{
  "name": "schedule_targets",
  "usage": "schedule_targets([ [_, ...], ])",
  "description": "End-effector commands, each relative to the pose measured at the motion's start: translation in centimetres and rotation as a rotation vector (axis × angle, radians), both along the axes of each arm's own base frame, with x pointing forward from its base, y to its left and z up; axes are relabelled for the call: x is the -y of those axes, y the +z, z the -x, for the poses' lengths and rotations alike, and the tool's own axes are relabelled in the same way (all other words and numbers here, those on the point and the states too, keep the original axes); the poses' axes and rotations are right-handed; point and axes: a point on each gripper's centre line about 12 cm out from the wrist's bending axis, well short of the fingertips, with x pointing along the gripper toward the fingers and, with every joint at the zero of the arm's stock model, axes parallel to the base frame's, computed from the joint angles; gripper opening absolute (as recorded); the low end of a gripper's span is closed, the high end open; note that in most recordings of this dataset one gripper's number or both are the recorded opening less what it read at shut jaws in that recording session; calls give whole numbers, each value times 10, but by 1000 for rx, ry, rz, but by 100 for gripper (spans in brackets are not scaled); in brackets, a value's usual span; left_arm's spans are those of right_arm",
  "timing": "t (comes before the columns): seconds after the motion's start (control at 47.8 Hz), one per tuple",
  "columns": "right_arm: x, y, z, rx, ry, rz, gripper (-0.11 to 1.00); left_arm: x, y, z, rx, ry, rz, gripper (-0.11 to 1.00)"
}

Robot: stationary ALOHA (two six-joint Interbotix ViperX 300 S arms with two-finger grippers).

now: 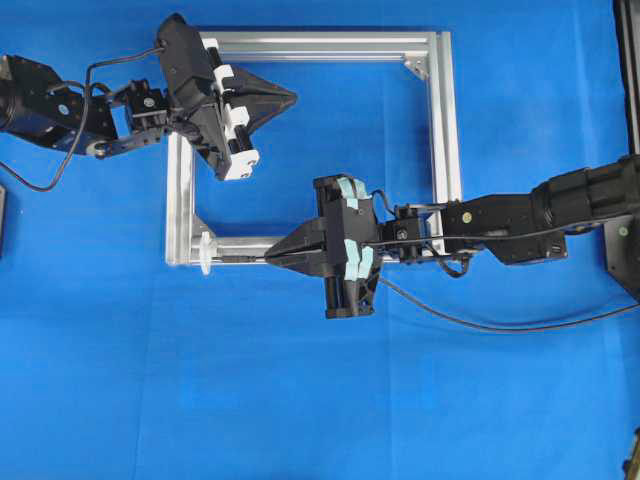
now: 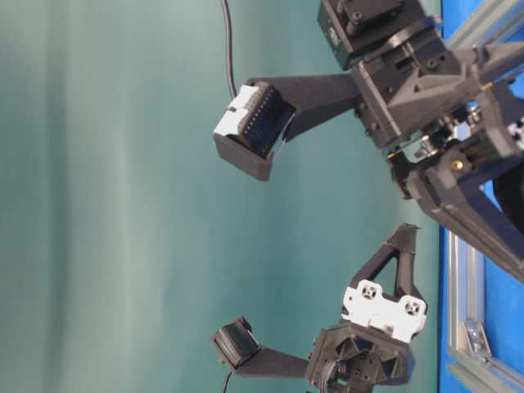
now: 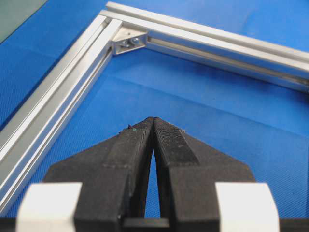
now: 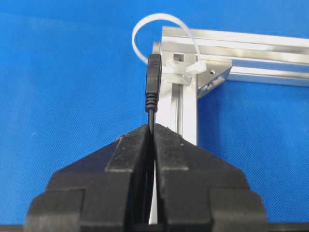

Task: Insert the wire through the string loop located on the left side.
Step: 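Push the USB plug through the zip-tie loop with the right gripper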

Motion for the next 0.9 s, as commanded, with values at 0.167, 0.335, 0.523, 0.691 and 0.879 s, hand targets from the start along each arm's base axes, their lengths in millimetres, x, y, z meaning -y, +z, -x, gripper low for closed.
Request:
schedule_targets([
  [0.167, 0, 11, -7, 37, -1, -1, 0, -1, 15, -3, 45, -1, -15, 0],
  [0.335, 1, 10, -9, 37, -1, 0, 0, -1, 15, -3, 44, -1, -15, 0],
  [0.523, 2, 10, -9, 38, -4, 0, 0, -1, 15, -3, 44, -1, -15, 0],
  [0.691, 3, 9, -9, 37, -6, 0, 0, -1, 14, -2, 42, -1, -14, 0],
  [0.879, 3, 9, -9, 38, -7, 0, 0, -1, 14, -2, 42, -1, -14, 0],
])
